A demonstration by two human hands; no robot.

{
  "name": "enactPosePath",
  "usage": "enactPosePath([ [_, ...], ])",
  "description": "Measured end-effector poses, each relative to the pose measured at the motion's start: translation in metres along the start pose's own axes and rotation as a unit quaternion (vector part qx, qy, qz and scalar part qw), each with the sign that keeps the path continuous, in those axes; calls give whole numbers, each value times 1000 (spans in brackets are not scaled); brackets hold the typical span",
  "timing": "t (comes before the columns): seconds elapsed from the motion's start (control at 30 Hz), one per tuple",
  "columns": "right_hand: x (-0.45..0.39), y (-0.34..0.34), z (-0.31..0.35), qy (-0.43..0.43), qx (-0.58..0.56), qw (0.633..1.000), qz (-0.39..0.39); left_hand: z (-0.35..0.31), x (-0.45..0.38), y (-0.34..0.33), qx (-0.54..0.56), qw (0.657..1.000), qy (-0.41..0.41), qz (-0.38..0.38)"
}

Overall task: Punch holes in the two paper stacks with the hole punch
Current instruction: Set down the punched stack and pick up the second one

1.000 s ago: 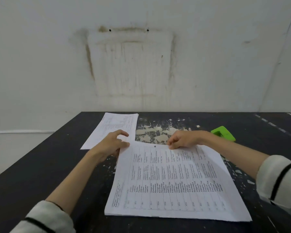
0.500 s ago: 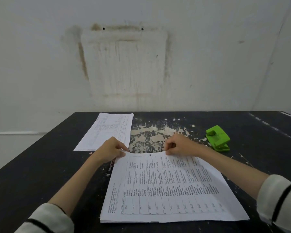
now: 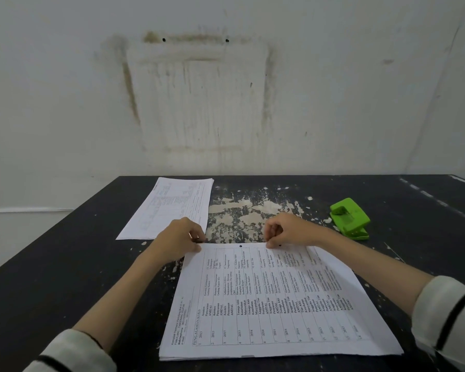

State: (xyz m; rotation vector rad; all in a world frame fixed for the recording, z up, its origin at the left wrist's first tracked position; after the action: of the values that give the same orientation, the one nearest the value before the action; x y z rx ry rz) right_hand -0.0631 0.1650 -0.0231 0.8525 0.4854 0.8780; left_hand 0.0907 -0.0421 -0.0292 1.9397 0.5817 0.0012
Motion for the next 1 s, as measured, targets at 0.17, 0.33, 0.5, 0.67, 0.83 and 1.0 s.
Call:
enactPosePath([
  [0.17, -13, 19, 13, 0, 23, 1000, 13, 2, -6, 12, 18, 998, -3, -57],
  [0.33, -45, 40, 34, -1, 46, 999, 29, 21, -22, 29, 60, 992, 26, -109],
  [0.5, -92, 40, 51, -3, 51, 999, 15, 60, -42, 34, 84, 984, 85, -135],
  [0.67, -142, 20, 59, -14, 52, 999, 1, 99, -56, 19, 42, 984, 126, -117],
  [0.83, -192, -12, 58, 6, 108, 994, -20, 123, -58, -2, -121, 982, 131, -54],
  [1.0, -240, -34, 47, -9, 81, 995, -64, 125, -57, -5, -150, 980, 114, -65],
])
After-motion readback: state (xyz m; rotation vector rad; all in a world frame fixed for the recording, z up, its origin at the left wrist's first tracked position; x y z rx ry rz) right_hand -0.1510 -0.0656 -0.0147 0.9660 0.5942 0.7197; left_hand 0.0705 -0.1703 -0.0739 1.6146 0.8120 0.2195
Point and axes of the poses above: each hand's wrist, its own x-axis away from the middle knuckle, its own y-axis out of the back of the hand, z = x × y, the point moved 2 cm from there along -x, towards the middle knuckle, and after that the axes turned 9 degrees about -z, right-handed, at the moved point
